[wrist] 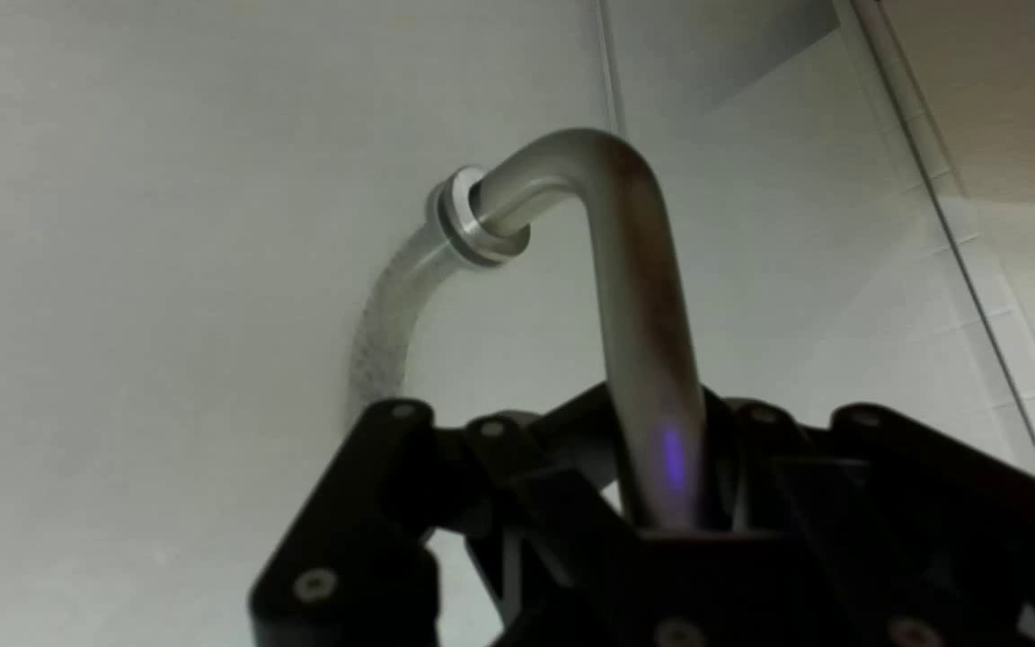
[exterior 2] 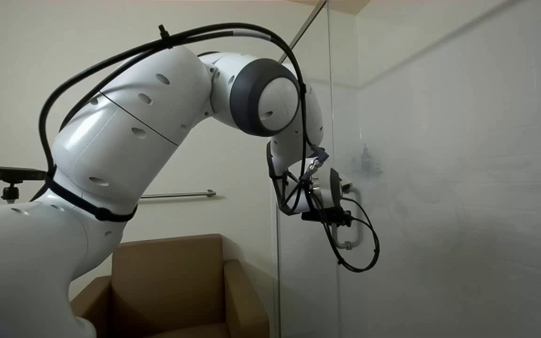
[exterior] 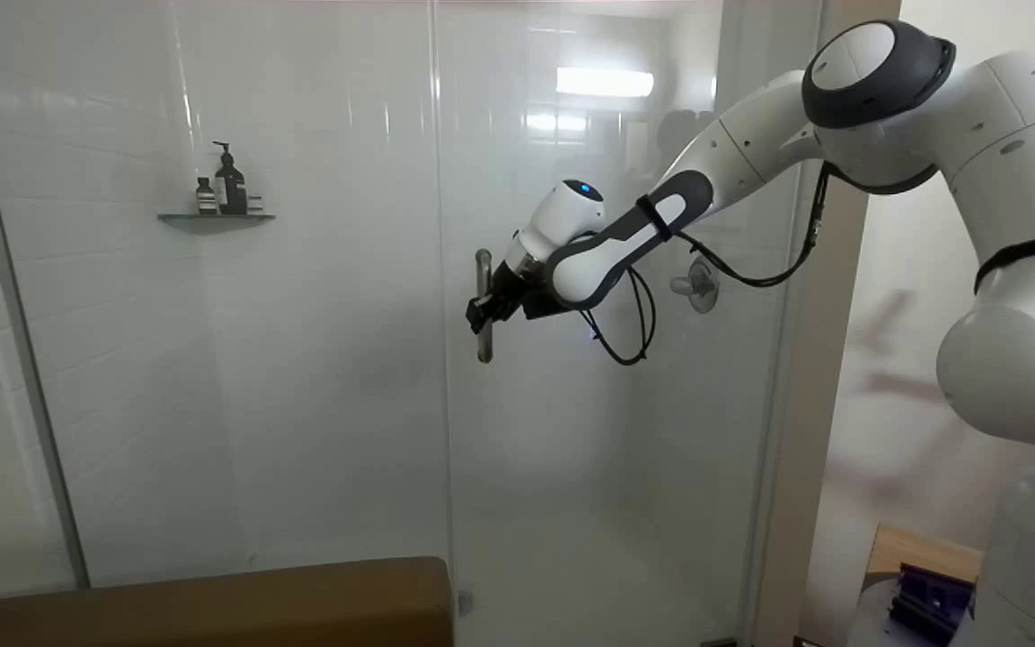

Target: Open the shower door

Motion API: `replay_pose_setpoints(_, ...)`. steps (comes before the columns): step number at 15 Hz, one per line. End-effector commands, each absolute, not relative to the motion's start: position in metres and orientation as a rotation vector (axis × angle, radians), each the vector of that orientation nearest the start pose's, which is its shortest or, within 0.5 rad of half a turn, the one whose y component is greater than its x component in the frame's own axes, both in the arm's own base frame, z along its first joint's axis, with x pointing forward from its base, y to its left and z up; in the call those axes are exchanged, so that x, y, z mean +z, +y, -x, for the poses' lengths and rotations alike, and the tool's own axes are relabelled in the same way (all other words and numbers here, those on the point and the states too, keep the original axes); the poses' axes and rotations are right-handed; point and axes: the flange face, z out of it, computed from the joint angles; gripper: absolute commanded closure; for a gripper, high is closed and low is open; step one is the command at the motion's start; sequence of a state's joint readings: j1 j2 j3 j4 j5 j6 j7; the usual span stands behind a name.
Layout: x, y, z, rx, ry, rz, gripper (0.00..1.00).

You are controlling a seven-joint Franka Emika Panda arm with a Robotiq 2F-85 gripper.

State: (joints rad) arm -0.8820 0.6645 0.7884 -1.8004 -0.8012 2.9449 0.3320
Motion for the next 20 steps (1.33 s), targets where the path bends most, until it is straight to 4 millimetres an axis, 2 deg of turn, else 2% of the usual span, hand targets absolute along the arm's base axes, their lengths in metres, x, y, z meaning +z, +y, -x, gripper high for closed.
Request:
replay_pose_setpoints(1, 0.338, -0.025, -0.658, -0.966, -0.189, 2.814, 0.93)
replay_pose_setpoints(6, 0.341, -0.012, -0.657, -0.938, -0.258, 2.797, 0.95)
replay_pose_setpoints(7, 0.342, -0.01, -0.658, -0.929, -0.269, 2.798, 0.69)
replay_pose_setpoints(9, 0.347, -0.006, -0.661, -0.903, -0.292, 2.802, 0.63)
replay_pose_setpoints(14, 0.356, -0.006, -0.671, -0.758, -0.347, 2.828, 0.31)
replay_pose_setpoints(18, 0.375, -0.009, -0.668, -0.623, -0.234, 2.923, 0.05)
replay_pose_setpoints(20, 0.38, -0.004, -0.665, -0.537, -0.197, 2.969, 0.0)
